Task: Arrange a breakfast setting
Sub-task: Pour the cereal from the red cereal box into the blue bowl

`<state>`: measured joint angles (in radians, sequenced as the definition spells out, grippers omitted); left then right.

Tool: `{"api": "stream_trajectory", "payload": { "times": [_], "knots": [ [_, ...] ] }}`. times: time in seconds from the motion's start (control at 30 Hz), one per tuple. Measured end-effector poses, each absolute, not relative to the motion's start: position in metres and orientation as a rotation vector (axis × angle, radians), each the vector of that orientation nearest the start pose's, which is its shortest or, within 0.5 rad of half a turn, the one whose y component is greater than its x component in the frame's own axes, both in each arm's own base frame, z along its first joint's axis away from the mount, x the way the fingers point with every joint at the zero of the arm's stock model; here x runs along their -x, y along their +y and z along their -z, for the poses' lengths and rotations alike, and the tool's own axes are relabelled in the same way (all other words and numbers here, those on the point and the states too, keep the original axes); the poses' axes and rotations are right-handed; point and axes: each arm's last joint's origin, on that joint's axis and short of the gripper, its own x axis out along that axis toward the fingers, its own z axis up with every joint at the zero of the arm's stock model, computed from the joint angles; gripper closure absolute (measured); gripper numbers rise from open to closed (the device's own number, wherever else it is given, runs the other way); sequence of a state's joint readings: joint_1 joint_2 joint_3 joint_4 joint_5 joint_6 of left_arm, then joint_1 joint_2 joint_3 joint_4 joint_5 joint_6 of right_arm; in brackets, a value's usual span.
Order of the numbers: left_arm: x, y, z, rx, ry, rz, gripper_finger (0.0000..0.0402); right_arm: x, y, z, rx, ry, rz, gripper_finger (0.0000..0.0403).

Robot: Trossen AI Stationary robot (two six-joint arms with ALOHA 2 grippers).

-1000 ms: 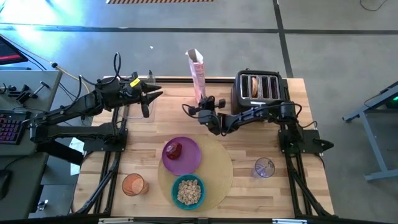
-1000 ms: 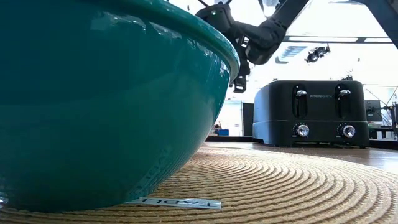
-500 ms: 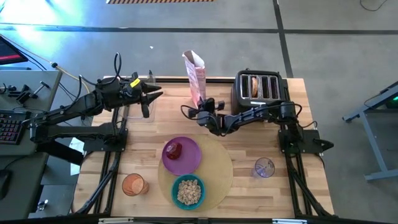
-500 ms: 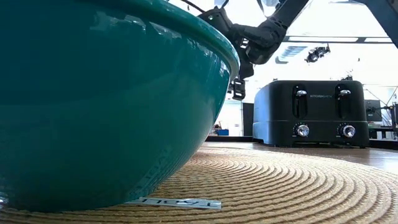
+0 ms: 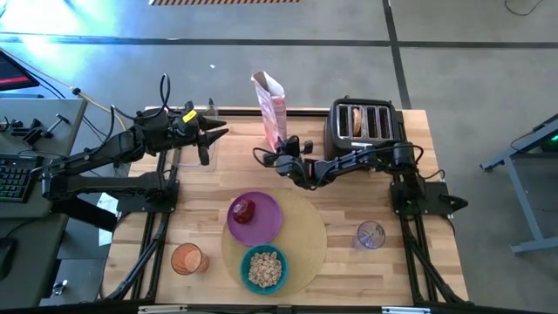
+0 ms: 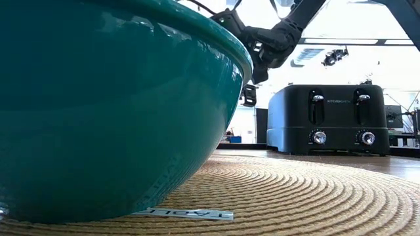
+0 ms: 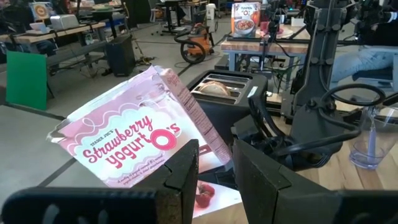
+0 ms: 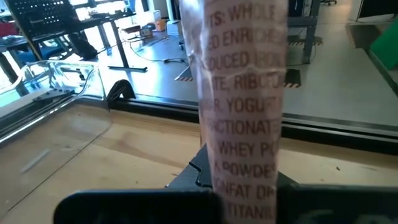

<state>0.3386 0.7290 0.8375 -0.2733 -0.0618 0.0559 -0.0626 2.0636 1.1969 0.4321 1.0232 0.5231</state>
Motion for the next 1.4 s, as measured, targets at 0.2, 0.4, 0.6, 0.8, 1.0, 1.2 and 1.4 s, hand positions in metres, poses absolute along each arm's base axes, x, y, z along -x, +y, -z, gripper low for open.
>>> {"api": "stream_trajectory", "payload": {
  "times": [0.2, 0.4, 0.6, 0.8, 1.0, 1.2, 1.4],
  "knots": [
    [-0.146, 0.053, -0.35, -0.032, 0.176, -0.395, 0.0312, -0.419, -0.054, -0.153, -0.185, 0.119, 1.228, 0.0402],
    [-0.146, 0.053, -0.35, -0.032, 0.176, -0.395, 0.0312, -0.417, -0.054, -0.151, -0.167, 0.132, 1.261, 0.0402],
    [-0.146, 0.053, -0.35, -0.032, 0.176, -0.395, 0.0312, -0.418, -0.054, -0.14, -0.159, 0.143, 1.28, 0.0403],
    [-0.146, 0.053, -0.35, -0.032, 0.176, -0.395, 0.0312, -0.418, -0.055, -0.133, -0.177, 0.154, 1.262, 0.0403],
    [-0.146, 0.053, -0.35, -0.032, 0.176, -0.395, 0.0312, -0.42, -0.061, -0.13, -0.249, 0.175, 1.185, 0.0403],
    [-0.146, 0.053, -0.349, -0.032, 0.177, -0.395, 0.0312, -0.42, -0.061, -0.128, -0.272, 0.173, 1.181, 0.0403],
    [-0.146, 0.053, -0.349, -0.032, 0.178, -0.395, 0.0312, -0.42, -0.06, -0.127, -0.29, 0.175, 1.172, 0.0403]
  ]
}}
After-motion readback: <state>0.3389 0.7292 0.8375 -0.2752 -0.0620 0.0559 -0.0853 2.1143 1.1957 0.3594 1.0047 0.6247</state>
